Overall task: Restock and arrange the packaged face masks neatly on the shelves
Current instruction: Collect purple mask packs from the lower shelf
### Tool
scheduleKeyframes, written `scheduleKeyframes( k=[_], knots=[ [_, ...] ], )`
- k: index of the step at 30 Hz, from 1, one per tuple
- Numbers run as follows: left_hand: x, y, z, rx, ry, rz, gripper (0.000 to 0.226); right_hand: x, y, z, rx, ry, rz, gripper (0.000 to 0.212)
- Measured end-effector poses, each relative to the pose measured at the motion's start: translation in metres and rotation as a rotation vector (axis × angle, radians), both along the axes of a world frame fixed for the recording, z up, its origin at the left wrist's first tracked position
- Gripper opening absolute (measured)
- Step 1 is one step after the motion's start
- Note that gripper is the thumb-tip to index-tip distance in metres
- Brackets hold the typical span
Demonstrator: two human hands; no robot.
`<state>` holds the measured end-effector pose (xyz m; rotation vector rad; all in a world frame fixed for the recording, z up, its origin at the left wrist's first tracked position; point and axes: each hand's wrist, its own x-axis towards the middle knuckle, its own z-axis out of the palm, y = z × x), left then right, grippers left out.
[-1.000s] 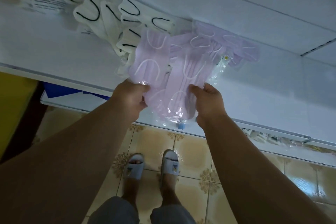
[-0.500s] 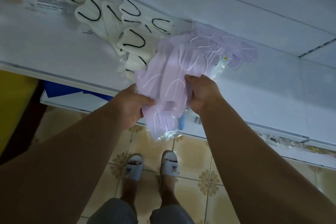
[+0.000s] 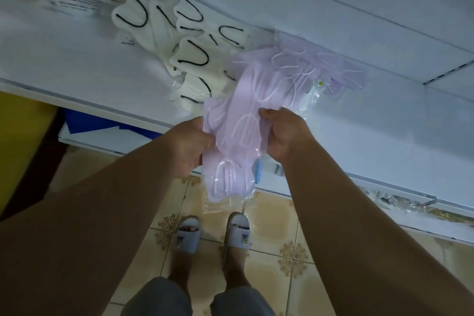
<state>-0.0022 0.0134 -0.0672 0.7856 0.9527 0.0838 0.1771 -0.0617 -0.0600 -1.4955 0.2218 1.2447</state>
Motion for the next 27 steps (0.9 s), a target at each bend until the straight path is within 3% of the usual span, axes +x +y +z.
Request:
scheduleKeyframes(
  k=[2, 4, 6, 8, 14, 17, 20, 22, 25, 27],
  knots=[
    [-0.005, 0.004, 0.000, -0.022, -0.047, 0.030, 0.047, 0.009, -0.002, -0.004, 0.048, -0.022, -0.175, 0.016],
    [-0.012, 0.010, -0.001, -0.059, -0.118, 0.098, 0.046, 0.019, -0.011, 0.000, 0.120, 0.102, -0.268, 0.014],
    [-0.017, 0.013, -0.004, -0.092, -0.168, 0.154, 0.049, 0.018, -0.019, 0.010, 0.204, 0.194, -0.187, 0.024],
    [-0.016, 0.015, -0.006, -0.075, -0.147, 0.163, 0.052, 0.010, -0.023, 0.014, 0.212, 0.143, -0.004, 0.037],
    [0.004, 0.015, -0.005, -0.071, -0.095, 0.215, 0.050, -0.013, -0.009, 0.004, 0.107, -0.144, 0.222, 0.027],
    [0.008, 0.012, -0.003, -0.181, -0.065, 0.222, 0.080, -0.023, -0.002, 0.007, 0.001, -0.334, 0.351, 0.019],
    [0.011, 0.007, -0.005, -0.127, -0.050, 0.246, 0.055, -0.026, 0.008, 0.014, -0.107, -0.621, 0.468, 0.009],
    [0.011, 0.008, -0.007, -0.064, 0.000, 0.268, 0.059, -0.021, 0.019, 0.016, -0.197, -0.952, 0.461, 0.009],
    [0.011, 0.015, -0.015, -0.018, 0.061, 0.316, 0.058, -0.003, 0.037, 0.008, -0.321, -1.359, 0.609, 0.039],
    [0.014, 0.018, -0.014, 0.006, 0.105, 0.309, 0.045, 0.010, 0.049, -0.002, -0.505, -1.392, 0.913, 0.068]
  ],
)
